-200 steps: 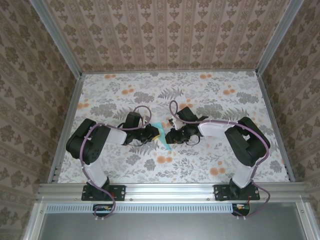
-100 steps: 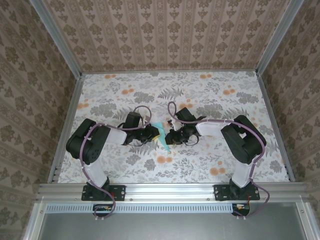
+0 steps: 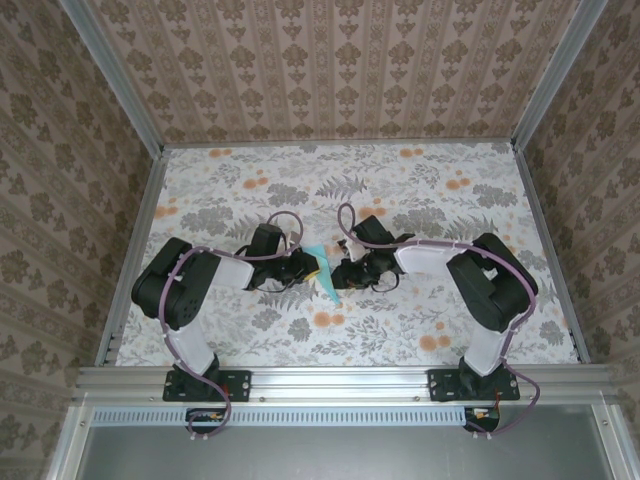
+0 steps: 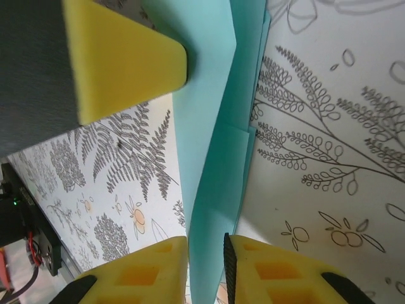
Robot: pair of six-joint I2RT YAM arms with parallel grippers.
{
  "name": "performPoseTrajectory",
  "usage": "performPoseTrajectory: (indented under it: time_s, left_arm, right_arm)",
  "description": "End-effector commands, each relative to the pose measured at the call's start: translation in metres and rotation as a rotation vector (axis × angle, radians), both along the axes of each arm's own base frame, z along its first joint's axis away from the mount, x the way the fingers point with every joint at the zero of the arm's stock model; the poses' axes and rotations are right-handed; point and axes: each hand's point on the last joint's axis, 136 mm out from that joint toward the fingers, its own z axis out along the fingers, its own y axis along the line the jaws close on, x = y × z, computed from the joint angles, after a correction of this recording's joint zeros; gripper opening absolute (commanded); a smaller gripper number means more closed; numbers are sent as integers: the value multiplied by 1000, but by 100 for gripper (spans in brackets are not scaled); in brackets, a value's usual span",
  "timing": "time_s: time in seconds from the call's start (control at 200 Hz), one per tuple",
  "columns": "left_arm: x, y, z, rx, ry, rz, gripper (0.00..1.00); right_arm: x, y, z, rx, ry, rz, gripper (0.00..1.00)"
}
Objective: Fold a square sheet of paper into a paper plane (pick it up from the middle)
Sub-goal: Fold the wing for the fifth time at the center of the table.
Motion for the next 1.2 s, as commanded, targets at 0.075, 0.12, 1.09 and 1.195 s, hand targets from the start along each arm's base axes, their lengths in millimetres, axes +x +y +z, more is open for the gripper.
performPoseTrajectory:
  time_s: [0.075, 0.12, 1.09, 1.195]
  left_arm:
    - [-11, 10, -15, 70, 47, 1, 15]
    - [-11, 10, -15, 69, 48, 1, 15]
    - [-17, 15, -18, 83, 61, 13, 14]
    - [-16, 15, -17, 80, 58, 12, 15]
  right_arm:
    - [-9, -6, -5, -36, 28, -12, 25]
    - [-11, -4, -6, -30, 36, -4, 25]
    - [-45, -2, -41, -159, 101, 138, 6]
    - [-40, -6, -40, -201, 73, 145, 6]
